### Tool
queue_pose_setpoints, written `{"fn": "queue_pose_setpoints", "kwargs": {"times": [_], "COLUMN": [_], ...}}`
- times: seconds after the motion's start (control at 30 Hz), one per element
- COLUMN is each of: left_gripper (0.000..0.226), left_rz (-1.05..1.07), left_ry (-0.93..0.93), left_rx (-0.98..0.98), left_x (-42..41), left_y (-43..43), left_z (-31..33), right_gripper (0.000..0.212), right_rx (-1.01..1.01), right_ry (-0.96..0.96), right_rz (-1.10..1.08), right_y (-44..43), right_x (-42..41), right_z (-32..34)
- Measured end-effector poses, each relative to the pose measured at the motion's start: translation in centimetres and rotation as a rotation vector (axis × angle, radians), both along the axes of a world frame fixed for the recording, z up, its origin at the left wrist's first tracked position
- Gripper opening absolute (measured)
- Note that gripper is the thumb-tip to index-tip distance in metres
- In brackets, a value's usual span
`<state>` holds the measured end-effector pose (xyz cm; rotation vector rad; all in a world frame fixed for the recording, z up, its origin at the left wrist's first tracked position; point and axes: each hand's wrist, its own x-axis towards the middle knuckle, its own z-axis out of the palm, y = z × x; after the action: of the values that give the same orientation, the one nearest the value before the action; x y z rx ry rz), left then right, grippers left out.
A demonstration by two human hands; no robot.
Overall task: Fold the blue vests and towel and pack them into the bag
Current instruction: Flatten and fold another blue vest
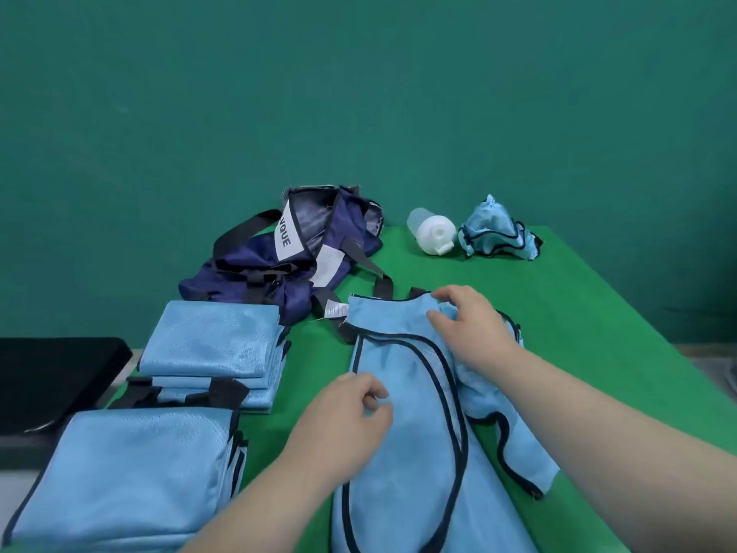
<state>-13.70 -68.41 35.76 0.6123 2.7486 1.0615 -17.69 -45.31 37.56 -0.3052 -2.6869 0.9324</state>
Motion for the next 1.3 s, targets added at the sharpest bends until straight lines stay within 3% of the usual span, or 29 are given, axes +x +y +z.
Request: {"fn": "queue_pose_setpoints", "kwargs": {"times": [0.17, 0.33, 0.43, 0.5, 0.6, 0.7, 0.87, 0.93, 1.07, 1.2, 1.3], "left_gripper": [0.037, 0.072, 0.047, 0.021, 0.002, 0.016, 0.026, 0.033, 0.021, 0.036, 0.042], "left_rz": [-0.054, -0.024, -0.003, 0.019, 0.074, 0.11, 0.09, 0.037, -0.111, -0.358, -0.417], "left_ry": [0.029, 0.107, 0.119, 0.075, -0.013, -0.028, -0.022, -0.012, 0.126, 0.222, 0.209], "left_rx": [-0.25, -0.418, -0.383, -0.293, -0.118, -0.031, -0.13, -0.171, -0.083, -0.078, -0.112], "left_x": [8.4, 13.0, 13.9, 13.9, 13.1, 11.1, 6.9, 6.8, 8.9, 10.6, 10.8], "left_y": [-1.0, 0.0, 1.0, 1.1, 0.2, -1.7, -4.8, -5.5, -6.5, -7.9, -8.8], "left_z": [-1.7, -2.4, -1.9, -1.5, -0.7, 0.3, -0.1, -1.1, -3.0, -4.1, -4.9], "right_gripper": [0.02, 0.02, 0.024, 0.021, 0.022, 0.027, 0.023, 0.019, 0.03, 0.041, 0.045], "right_rx": [-0.061, -0.047, -0.026, -0.02, -0.047, -0.043, -0.003, 0.035, 0.071, 0.109, 0.194], "right_ry": [0.046, 0.123, 0.118, 0.118, 0.137, 0.127, 0.102, 0.098, 0.093, 0.072, 0.028], "right_rz": [0.055, 0.058, 0.084, 0.093, 0.067, 0.084, 0.157, 0.2, 0.287, 0.412, 0.47], "right_y": [-1.7, -2.1, -2.0, -1.7, -1.1, -1.1, -2.1, -2.2, -2.3, -2.4, -2.7], "right_x": [11.7, 19.9, 22.5, 23.5, 24.1, 24.4, 24.4, 24.4, 24.5, 24.3, 24.1], "right_z": [-2.5, -6.7, -8.0, -8.3, -8.4, -8.6, -8.8, -8.9, -9.1, -9.0, -9.4]}}
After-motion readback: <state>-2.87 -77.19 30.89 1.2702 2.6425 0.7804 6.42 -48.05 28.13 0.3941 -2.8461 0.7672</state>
